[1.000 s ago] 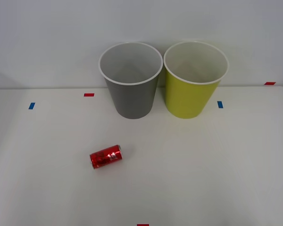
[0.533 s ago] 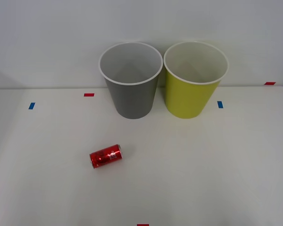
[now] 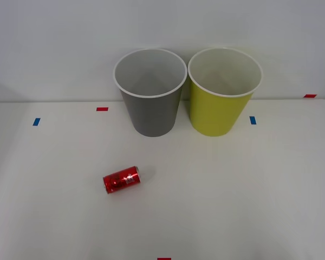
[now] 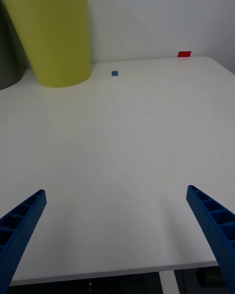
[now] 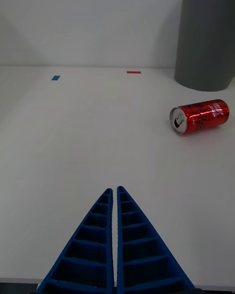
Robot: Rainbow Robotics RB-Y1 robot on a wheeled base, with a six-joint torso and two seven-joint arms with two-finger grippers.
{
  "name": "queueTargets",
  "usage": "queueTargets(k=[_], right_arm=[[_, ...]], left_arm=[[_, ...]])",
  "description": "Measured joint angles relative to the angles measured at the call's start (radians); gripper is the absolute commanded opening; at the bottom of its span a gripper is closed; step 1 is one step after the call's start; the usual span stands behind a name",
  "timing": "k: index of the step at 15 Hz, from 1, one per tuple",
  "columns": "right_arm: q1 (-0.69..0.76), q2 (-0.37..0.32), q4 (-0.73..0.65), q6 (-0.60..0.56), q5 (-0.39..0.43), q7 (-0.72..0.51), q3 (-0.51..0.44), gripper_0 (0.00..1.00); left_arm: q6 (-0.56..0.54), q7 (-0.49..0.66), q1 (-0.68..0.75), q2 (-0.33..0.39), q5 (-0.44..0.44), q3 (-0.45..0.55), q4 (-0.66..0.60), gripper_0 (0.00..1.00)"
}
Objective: Put cans in the gray bin and PET bottles in the light green bin.
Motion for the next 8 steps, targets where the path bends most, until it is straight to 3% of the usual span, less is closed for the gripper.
queueTargets(k=[4,5,8], right_arm=[[-0.003,0.001,-0.001,0.002,0.0,0.0,0.0,1.0],[-0.004,0.001,-0.002,0.002,0.0,0.0,0.001,1.0],[-0.007,0.001,-0.002,0.004,0.0,0.0,0.001,1.0]], left_arm=[[0.006,-0.001,-0.019,0.003,0.0,-0.005,0.019,0.01],[0.006,-0.001,-0.024,0.005,0.001,-0.006,0.025,0.07],[-0.009,-0.007,-0.037,0.018,0.007,-0.009,0.038,0.09]])
